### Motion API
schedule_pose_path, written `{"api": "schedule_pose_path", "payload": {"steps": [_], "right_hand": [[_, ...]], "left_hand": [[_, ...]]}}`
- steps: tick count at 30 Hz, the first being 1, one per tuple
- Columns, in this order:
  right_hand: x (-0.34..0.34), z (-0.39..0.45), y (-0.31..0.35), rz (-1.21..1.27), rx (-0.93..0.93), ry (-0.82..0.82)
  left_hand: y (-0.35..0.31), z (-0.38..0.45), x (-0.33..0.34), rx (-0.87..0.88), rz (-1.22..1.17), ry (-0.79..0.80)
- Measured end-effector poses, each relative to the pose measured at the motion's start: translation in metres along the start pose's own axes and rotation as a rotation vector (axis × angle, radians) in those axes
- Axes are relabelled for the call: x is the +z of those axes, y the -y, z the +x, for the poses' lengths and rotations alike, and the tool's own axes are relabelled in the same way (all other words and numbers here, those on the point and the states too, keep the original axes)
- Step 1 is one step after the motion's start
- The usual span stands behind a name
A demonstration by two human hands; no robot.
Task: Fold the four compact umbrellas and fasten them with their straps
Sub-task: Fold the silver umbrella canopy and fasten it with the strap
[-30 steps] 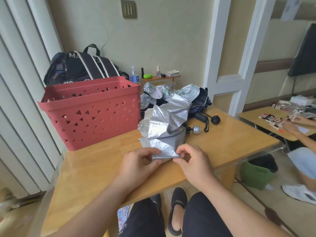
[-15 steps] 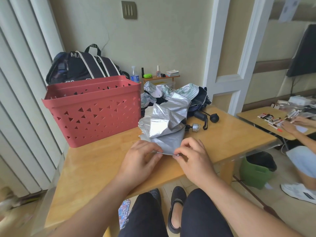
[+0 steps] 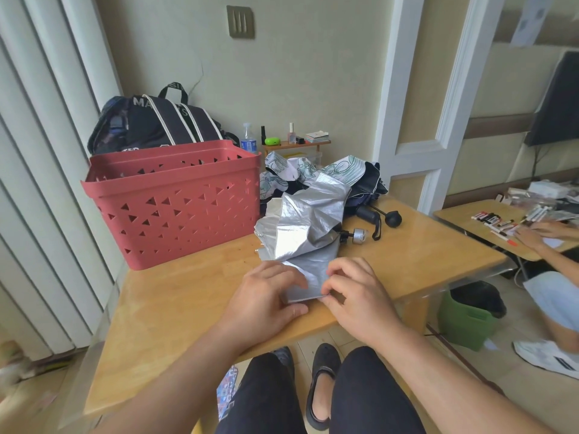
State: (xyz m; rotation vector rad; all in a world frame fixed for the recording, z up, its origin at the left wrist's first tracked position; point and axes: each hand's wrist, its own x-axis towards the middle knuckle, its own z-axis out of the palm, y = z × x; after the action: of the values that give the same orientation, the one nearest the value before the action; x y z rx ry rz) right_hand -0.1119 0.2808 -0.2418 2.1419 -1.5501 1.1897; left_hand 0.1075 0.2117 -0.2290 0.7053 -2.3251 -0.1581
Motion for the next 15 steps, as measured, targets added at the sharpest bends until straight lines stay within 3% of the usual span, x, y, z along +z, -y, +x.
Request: {"api": "schedule_pose_path", "payload": {"steps": [7,11,13,15], "right_hand": [[-0.0016,-0.0072,-0.0062,0.03,-0.066,0.181],[-0.005,-0.0044,-0.0028,0.049,-0.027,0.164],[-0.005,-0.0004,-0.002,0.059,0.013,0.127],[-0.003,0.0005,-0.0029,0.072,0.078,0.188]], "left_hand": [[-0.0007,-0.0004,0.0042,0.008,0.029,0.139],[0.0002,-0.0002,0.0046,-0.041,0.056,0.161],[-0.0024,0.0011,0.0026,-0.097,-0.006,0.165],[-0.0033,0.0068,-0.0025,-0.202,-0.083,0.066]]}}
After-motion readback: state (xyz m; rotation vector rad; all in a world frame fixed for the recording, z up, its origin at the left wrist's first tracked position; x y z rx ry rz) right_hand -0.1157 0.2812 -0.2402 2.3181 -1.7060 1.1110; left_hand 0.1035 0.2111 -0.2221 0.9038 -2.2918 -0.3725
